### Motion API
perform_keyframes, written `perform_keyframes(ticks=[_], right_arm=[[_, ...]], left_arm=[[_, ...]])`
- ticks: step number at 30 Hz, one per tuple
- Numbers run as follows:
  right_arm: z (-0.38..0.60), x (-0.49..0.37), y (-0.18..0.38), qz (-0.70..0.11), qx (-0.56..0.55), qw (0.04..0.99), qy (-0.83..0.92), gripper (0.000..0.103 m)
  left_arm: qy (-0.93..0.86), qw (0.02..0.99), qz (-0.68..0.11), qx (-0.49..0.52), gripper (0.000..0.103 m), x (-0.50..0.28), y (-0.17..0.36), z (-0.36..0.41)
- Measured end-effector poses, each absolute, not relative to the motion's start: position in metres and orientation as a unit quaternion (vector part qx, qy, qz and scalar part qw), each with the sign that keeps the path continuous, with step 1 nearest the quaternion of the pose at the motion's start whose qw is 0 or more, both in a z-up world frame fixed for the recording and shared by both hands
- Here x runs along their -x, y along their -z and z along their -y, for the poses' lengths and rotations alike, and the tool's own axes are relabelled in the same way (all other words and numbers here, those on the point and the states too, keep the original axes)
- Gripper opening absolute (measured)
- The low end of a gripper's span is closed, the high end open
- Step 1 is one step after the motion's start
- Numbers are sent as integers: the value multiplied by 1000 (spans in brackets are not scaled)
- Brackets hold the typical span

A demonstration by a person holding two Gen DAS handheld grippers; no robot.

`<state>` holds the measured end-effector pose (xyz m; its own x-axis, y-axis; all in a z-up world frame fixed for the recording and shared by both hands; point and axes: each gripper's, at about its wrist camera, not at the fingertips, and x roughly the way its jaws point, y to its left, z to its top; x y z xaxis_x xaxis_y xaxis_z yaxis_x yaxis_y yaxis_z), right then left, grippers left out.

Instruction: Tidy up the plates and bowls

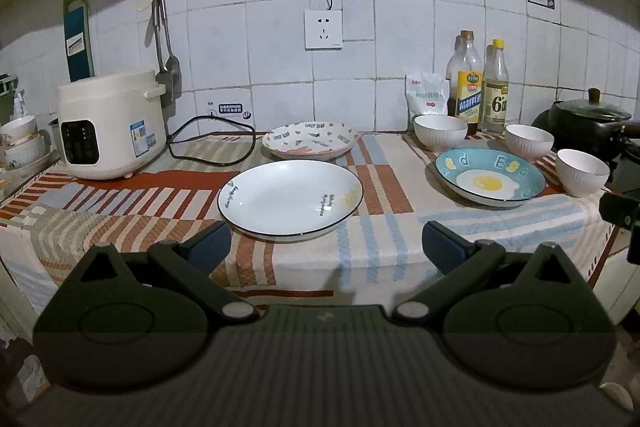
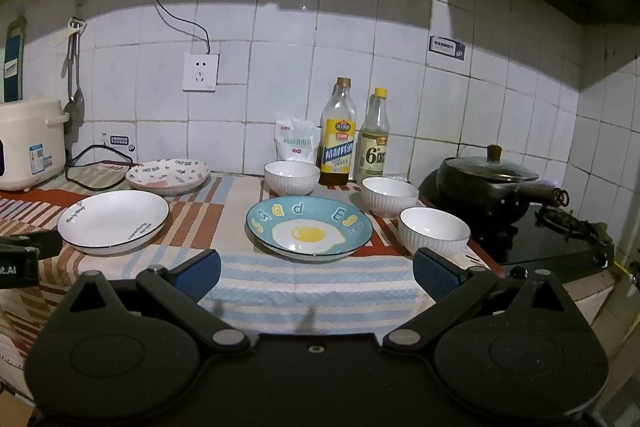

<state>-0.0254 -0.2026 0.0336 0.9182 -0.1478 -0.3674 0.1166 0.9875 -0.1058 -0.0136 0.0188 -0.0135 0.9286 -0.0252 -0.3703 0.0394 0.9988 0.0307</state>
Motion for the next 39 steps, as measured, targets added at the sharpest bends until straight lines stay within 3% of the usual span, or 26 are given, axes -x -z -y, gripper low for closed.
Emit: perform_keyframes(ticks=[21, 32, 39], right_arm=[[194, 32, -39, -161, 52, 985, 39, 103], [181, 7, -54, -109, 55, 989, -79, 103], [160, -38, -39, -151, 39, 973, -172, 103]], left_arm=[[20, 984, -175, -24, 103, 16, 14, -18], [60, 985, -156, -40, 103, 2, -20, -56], [53, 981, -187, -23, 103, -39, -26, -95]])
